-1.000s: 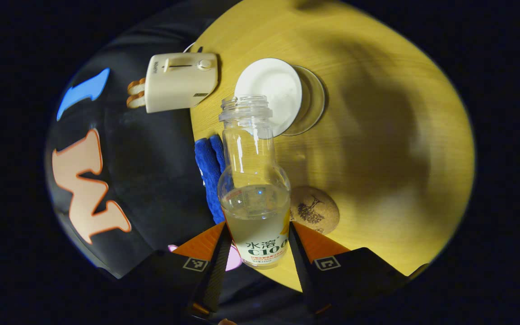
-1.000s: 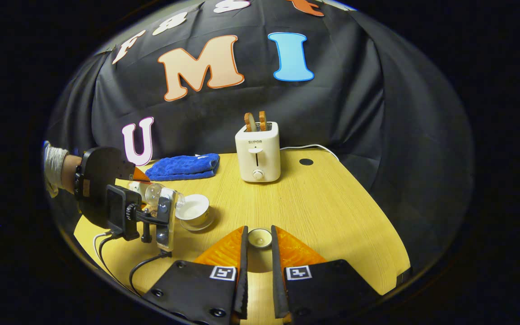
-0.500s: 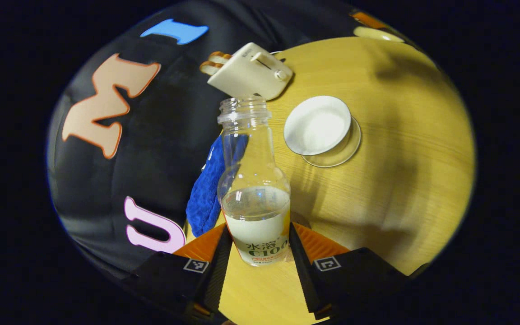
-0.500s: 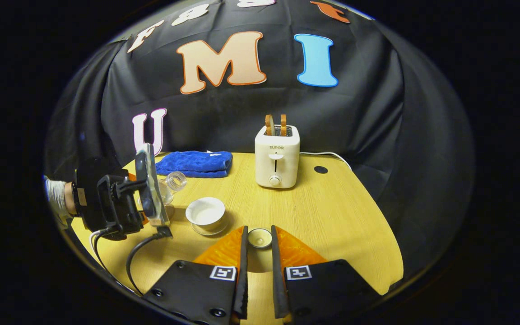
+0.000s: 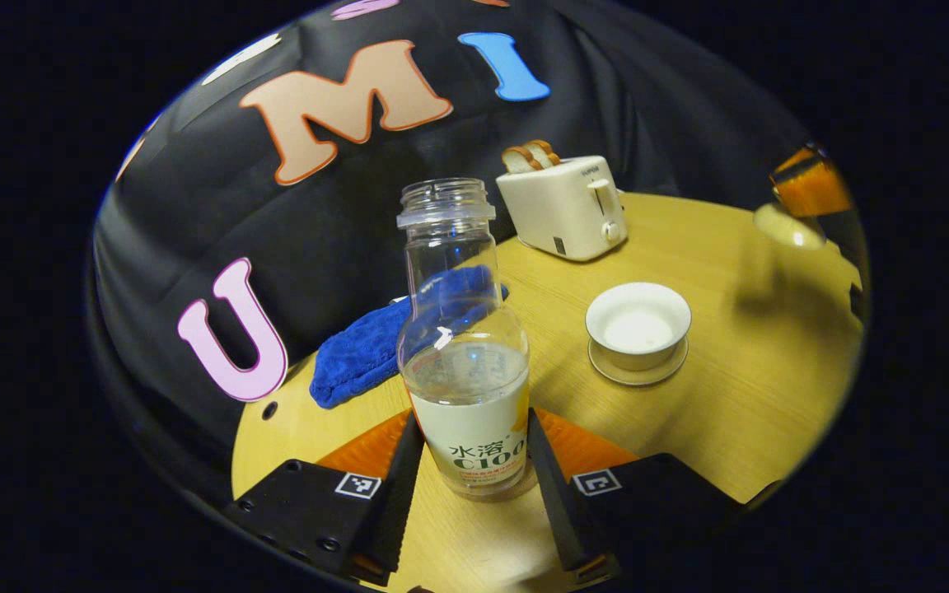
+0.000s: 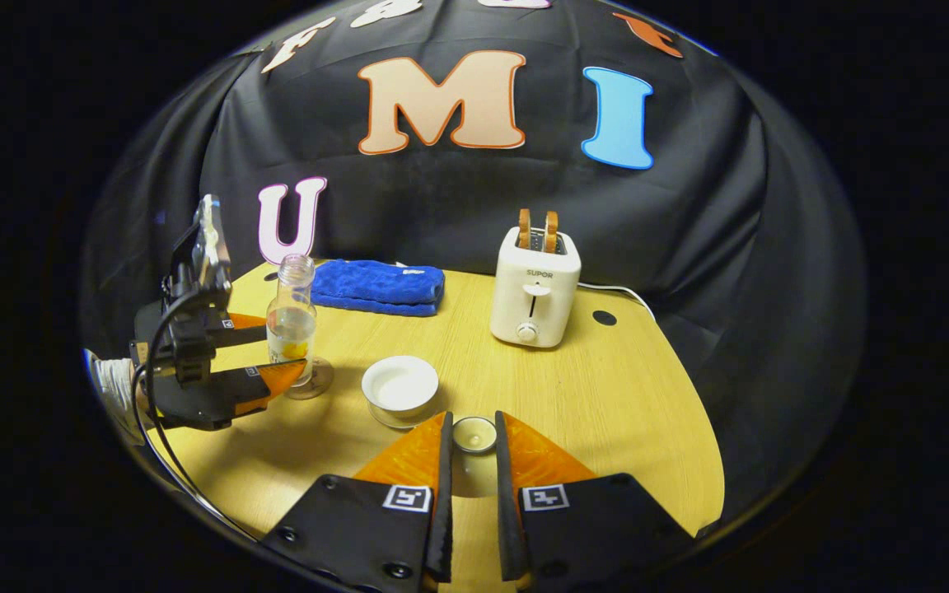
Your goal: Open the teacup lid with one hand, grasp the water bottle and pour water into the teacup with the other hand; after pouring, place the water bottle on the coaster and then close the teacup lid.
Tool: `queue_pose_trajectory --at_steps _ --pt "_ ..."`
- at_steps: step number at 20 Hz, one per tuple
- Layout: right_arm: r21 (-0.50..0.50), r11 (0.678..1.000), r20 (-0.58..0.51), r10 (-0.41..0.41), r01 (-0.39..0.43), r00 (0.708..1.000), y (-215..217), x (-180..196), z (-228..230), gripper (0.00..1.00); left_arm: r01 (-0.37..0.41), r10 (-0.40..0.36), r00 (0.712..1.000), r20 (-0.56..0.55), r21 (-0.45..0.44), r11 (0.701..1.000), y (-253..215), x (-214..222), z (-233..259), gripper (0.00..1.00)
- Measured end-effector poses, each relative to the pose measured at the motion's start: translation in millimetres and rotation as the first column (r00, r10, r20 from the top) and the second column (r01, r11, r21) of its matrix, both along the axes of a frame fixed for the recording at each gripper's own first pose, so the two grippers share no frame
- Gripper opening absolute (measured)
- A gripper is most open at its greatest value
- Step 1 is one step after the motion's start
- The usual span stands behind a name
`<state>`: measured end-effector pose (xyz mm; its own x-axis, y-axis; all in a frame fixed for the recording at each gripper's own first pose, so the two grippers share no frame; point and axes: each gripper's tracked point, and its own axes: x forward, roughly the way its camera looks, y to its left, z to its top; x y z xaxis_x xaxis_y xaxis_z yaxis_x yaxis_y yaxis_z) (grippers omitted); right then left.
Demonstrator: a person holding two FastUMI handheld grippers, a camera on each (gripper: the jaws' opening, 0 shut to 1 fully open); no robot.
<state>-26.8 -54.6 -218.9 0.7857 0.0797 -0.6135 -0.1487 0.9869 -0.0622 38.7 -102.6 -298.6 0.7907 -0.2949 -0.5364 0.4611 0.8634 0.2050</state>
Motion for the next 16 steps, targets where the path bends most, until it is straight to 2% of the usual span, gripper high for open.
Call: queue_pose_trajectory --at_steps 2,4,8,9,11,12,16 --pt "-0.007 1.000 -0.003 0.012 -0.012 1.000 9 2 2 0.26 -0.044 0.043 0.999 -0.014 -0.093 0.995 3 0 -1 0.69" --pt "-0.015 1.000 -0.006 0.026 -0.026 1.000 17 3 3 0.26 -0.084 0.084 0.996 -0.010 -0.142 0.986 8 4 0 0.70" --pt "-0.034 0.998 -0.015 0.053 -0.053 0.998 30 3 2 0.27 -0.103 0.102 0.995 -0.015 -0.205 0.973 10 9 -3 0.70" --pt "-0.037 0.998 -0.017 0.057 -0.058 0.998 31 3 2 0.24 -0.107 0.104 0.994 -0.027 -0.216 0.971 8 9 -7 0.72" --pt "-0.033 0.997 -0.010 0.062 -0.063 0.998 36 2 5 0.26 -0.113 0.108 0.994 -0.032 -0.241 0.964 8 9 -9 0.71" --pt "-0.032 0.997 -0.006 0.065 -0.066 0.998 37 2 8 0.24 -0.114 0.112 0.993 -0.024 -0.254 0.960 8 11 -8 0.72" --pt "-0.030 0.997 -0.009 0.066 -0.066 0.998 40 4 5 0.26 -0.117 0.110 0.993 -0.041 -0.257 0.959 9 7 -10 0.72"
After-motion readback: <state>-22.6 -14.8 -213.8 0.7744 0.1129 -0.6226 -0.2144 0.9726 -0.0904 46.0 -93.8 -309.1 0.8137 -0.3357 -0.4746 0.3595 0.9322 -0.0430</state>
